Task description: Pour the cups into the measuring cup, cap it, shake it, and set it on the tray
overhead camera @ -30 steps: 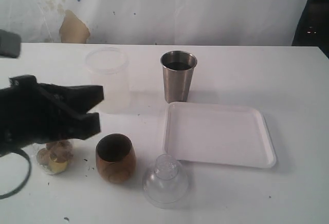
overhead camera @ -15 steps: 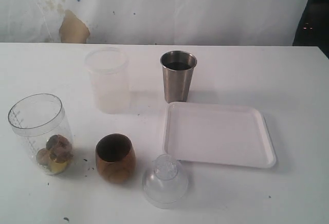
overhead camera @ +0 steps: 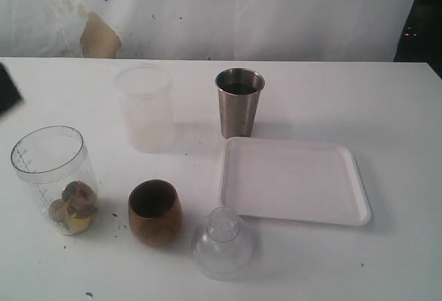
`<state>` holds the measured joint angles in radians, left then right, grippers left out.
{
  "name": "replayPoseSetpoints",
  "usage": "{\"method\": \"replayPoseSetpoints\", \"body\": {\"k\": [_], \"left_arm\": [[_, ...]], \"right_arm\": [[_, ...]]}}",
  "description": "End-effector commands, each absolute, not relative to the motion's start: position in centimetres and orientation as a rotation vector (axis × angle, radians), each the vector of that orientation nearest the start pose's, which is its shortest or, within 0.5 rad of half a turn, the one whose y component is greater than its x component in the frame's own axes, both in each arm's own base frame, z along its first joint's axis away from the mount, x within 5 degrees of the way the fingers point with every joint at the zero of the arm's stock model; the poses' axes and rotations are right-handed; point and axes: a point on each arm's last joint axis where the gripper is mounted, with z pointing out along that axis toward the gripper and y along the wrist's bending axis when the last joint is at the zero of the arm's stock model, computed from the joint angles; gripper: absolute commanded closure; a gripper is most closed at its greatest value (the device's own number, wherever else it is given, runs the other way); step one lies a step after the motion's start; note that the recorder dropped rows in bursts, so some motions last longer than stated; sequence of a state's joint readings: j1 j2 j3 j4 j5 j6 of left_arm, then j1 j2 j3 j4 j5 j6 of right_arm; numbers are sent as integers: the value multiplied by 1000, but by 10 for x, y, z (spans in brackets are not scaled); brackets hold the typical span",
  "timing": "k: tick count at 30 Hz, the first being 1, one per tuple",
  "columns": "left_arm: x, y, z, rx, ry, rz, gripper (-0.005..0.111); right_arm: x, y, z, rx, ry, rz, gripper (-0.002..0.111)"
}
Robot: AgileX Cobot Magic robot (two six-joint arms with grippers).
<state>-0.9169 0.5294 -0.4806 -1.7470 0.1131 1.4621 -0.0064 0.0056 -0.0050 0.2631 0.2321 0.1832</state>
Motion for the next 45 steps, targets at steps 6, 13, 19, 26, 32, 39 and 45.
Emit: {"method": "replayPoseSetpoints", "body": {"k": [6,13,19,26,32,39,45], "left_arm": [[60,-159,275,1509,2112,-1011,107],[127,-129,295,784,2489,-153,107],[127,-86,342,511,2258,-221,107],[119,-36,352,256,2255,-66,107],[110,-16,350,-13,2143,-124,107],[87,-2,331,-242,2005,-168,107],[54,6,315,-305,1784,-234,107]], "right_arm": [[56,5,194,339,1678,368,108],[56,5,194,339,1678,368,108],[56,5,194,339,1678,368,108],[56,5,194,339,1678,368,108],[56,5,194,350,1677,377,108],[56,5,194,350,1677,377,108],[56,5,194,350,1677,377,108]]}}
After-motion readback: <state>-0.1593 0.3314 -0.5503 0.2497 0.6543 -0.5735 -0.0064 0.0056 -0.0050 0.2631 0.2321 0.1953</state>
